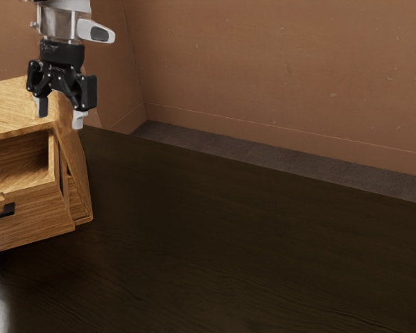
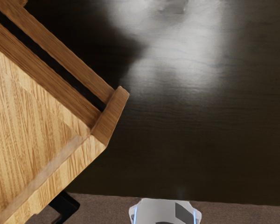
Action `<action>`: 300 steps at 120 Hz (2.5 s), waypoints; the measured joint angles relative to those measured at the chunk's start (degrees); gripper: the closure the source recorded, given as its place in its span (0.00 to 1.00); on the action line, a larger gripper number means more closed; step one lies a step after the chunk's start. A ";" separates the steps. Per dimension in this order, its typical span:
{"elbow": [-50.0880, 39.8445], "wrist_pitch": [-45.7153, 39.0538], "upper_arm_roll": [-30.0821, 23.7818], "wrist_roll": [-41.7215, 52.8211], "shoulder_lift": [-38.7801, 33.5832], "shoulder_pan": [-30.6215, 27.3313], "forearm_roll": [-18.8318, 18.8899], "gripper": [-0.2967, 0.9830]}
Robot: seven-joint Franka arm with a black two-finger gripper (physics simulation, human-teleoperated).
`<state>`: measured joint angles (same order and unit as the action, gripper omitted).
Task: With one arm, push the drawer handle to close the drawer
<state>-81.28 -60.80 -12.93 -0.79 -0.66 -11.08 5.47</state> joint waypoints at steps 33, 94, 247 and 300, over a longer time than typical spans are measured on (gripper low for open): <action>-0.48 -16.49 -0.09 -0.47 0.31 2.59 0.49 0.23; -53.16 -25.02 5.35 -1.02 -48.46 -4.25 -4.71 0.23; -64.40 -33.38 4.90 -5.50 -46.90 -22.56 -14.09 0.83; -61.79 -36.21 5.14 -6.10 -41.27 -22.57 -14.30 0.84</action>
<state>-143.07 -97.02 -7.79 -6.89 -41.93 -33.65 -8.84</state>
